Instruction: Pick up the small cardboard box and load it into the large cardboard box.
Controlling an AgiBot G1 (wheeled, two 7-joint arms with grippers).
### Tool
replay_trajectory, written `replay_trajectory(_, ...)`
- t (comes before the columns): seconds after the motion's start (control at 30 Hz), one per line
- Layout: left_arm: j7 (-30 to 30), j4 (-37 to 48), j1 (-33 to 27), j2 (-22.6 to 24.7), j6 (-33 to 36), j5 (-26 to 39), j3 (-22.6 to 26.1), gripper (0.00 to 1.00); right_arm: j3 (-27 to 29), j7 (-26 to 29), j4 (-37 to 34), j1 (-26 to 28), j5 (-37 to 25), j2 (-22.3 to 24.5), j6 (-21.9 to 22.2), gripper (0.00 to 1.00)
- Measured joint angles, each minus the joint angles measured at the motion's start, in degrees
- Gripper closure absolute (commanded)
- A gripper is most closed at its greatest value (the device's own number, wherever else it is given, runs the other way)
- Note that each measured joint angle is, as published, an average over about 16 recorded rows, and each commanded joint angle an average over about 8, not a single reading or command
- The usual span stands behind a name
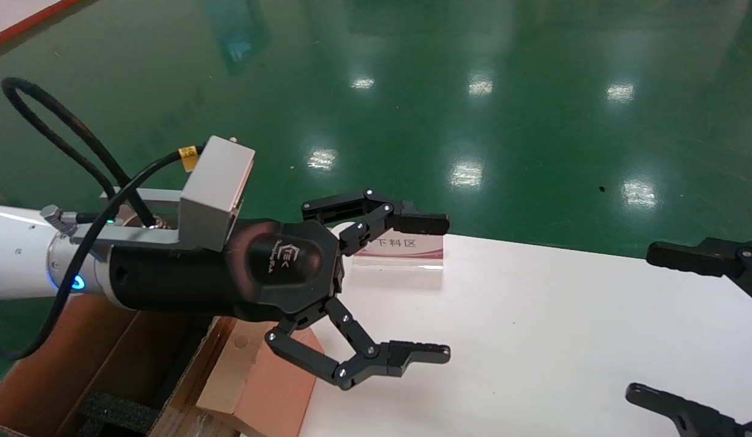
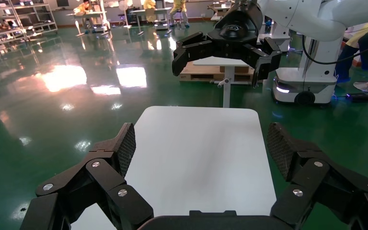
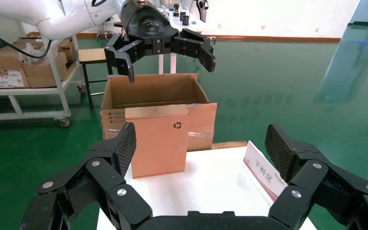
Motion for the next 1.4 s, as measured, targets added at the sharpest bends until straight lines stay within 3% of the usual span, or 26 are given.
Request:
replay_trajectory(0.5, -0.5, 0.0, 0.0, -0.2, -0.4, 0.6, 0.2, 0.0, 0.0, 0.0, 0.0, 0.0, 0.0, 0.0, 0.0, 0.0)
replay_trajectory(0.77, -4.2, -1.3, -1.2, -2.0, -2.2, 5.5, 2.1, 0.0, 0.0, 0.0, 0.0, 0.0, 0.0, 0.0, 0.0, 0.0)
replay_trajectory(1.03, -14.8, -3.3, -7.2, -3.9, -2.8, 18.3, 7.4, 0.0, -0.1, 0.0, -0.1, 0.0, 0.0, 0.0, 0.0, 0.0)
replay_trajectory(1.4, -35.2, -4.1, -21.8, -2.1, 2.4, 35.9, 18.0, 0.0, -0.1, -0.1, -0.1, 0.1, 0.1, 0.0, 0.0, 0.0)
